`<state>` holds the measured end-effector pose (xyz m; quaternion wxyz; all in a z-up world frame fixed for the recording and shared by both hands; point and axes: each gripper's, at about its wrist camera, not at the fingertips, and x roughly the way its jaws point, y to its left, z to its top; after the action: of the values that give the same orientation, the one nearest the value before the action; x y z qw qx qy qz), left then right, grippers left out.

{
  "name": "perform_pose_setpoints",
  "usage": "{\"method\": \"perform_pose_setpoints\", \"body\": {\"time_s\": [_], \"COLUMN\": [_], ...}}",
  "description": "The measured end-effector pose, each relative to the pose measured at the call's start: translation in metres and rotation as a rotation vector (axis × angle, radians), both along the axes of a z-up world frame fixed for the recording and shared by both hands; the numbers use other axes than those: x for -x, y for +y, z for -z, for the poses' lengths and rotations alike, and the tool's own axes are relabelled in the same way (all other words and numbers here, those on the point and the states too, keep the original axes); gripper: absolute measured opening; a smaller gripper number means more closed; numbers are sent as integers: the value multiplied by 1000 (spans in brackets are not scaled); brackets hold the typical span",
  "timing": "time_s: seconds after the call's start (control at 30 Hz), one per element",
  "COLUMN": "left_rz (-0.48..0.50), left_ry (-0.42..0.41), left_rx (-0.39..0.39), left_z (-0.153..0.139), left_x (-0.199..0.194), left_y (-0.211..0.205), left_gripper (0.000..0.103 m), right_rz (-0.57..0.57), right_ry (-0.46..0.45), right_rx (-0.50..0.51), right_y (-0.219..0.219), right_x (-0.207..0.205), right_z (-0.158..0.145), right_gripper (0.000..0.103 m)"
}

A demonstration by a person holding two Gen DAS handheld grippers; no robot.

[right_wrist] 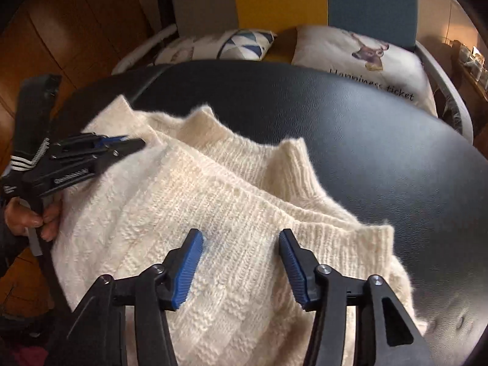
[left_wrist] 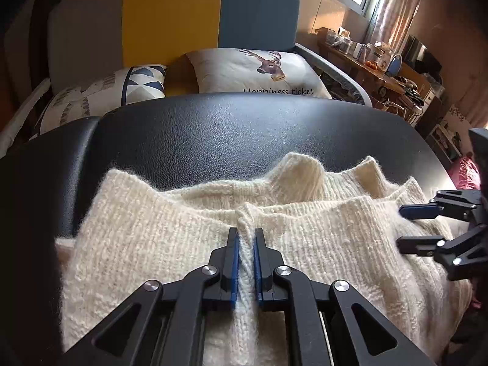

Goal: Fold clothes

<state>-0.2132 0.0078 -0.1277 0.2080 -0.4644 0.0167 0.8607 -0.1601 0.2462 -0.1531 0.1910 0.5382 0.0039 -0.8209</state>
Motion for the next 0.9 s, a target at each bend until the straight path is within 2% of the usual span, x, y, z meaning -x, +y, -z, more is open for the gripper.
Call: {"method": "perform_pose_setpoints", "body": {"time_s": [0.07, 0.13, 0.17, 0.2, 0.23, 0.27, 0.3, 0.33, 0.4, 0.43, 0.53, 0.6, 0.63, 0.7, 0.8, 0.9], "left_rz": [-3, -7, -8, -10, -14, -20, -31, -41, -46, -50, -75, -93, -95, -98, -105, -161], "left_ry": [5, 12, 19, 27, 40, 55, 75, 98, 132, 136, 32, -35, -24, -29, -61, -52], "left_rx": [-5, -12, -14, -18, -25, -39, -71, -102, -98, -94, -55, -56, -76, -90, -141, -208], "left_z": [1, 1, 0, -1, -5, -9, -18, -28, -41, -43, -15, 7, 9, 6, -2, -23], "left_x": [-2, -4, -7, -9, -13, -17, -21, -23, -20, -17, 6, 17, 16, 14, 12, 3], "left_y": [-1, -2, -2, -2, -3, -4, -7, -10, -9, -9, -3, -2, -3, -4, -13, -47], "left_gripper": [9, 9, 8, 8, 8, 7, 7, 7, 7, 8, 8, 12, 12, 12, 13, 21], "right_rz": [44, 66, 69, 56, 21, -15, -50, -62, -39, -16, 54, 80, 101, 141, 168, 195], "right_ry": [16, -15, -11, 12, 51, 91, 130, 170, 208, 196, 149, 132, 160, 214, 208, 202], "right_rx": [50, 90, 66, 13, -64, -140, -203, -223, -241, -256, -289, -275, -265, -243, -176, -109], "right_y": [5, 11, 10, 5, -5, -16, -26, -30, -29, -25, -14, -11, -9, -7, 4, 15], "right_x": [-1, -3, -4, -7, -12, -17, -22, -26, -26, -22, -9, -4, -7, -11, -11, -12], "right_z": [3, 5, 3, -1, -9, -16, -25, -35, -47, -41, -18, -5, -5, -4, -10, -16], "right_gripper": [63, 61, 48, 41, 19, 10, 9, 8, 7, 6, 6, 9, 11, 15, 17, 19]}}
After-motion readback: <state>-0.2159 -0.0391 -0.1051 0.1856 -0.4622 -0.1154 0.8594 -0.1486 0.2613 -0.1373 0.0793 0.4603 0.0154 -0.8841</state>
